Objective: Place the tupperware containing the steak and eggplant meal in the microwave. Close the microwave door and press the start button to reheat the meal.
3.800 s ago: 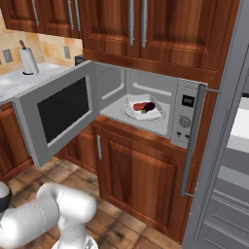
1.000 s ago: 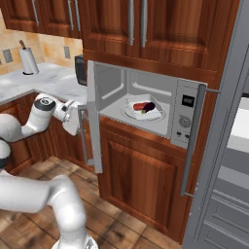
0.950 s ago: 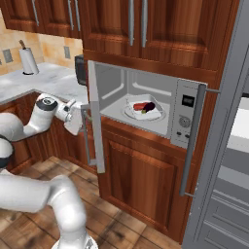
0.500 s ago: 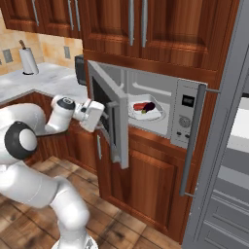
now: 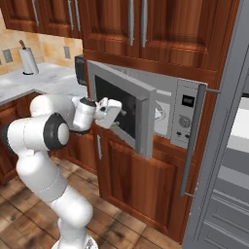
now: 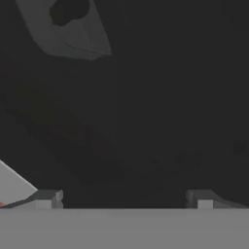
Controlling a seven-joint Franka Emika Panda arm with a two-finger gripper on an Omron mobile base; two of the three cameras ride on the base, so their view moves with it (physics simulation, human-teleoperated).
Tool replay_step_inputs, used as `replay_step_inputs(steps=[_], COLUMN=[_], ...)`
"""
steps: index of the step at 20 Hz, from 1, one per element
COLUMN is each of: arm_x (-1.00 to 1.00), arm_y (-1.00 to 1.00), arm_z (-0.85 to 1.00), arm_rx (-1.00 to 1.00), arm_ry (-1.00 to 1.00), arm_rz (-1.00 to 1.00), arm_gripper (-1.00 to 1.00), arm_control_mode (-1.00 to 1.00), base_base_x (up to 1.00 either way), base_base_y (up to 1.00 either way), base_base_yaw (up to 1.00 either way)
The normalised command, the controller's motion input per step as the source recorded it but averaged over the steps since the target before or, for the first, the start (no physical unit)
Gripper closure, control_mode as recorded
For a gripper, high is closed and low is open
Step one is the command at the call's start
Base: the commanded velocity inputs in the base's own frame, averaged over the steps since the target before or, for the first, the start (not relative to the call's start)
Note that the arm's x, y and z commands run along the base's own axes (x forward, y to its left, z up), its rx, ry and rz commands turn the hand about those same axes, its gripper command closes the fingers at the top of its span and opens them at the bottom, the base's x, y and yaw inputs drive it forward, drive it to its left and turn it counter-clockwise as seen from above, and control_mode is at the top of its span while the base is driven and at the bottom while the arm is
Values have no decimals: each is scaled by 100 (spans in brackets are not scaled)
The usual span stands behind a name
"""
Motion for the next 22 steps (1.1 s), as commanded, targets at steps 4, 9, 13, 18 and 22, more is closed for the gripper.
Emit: replay_step_inputs(steps=[4,9,13,18,22], arm_x=[54,52,54,55,58], arm_y=[-37,-36,-32,-38,-36], arm_z=[7,12,14,14,12], arm_rx=[0,2,5,7,7], arm_ry=[0,0,0,0,0], arm_rz=[20,26,31,38,40], arm_gripper=[-100,-100,-100,-100,-100], arm_control_mode=[-100,-100,-100,-100,-100], base_base_x=[0,0,0,0,0], base_base_y=[0,0,0,0,0], base_base_yaw=[0,0,0,0,0])
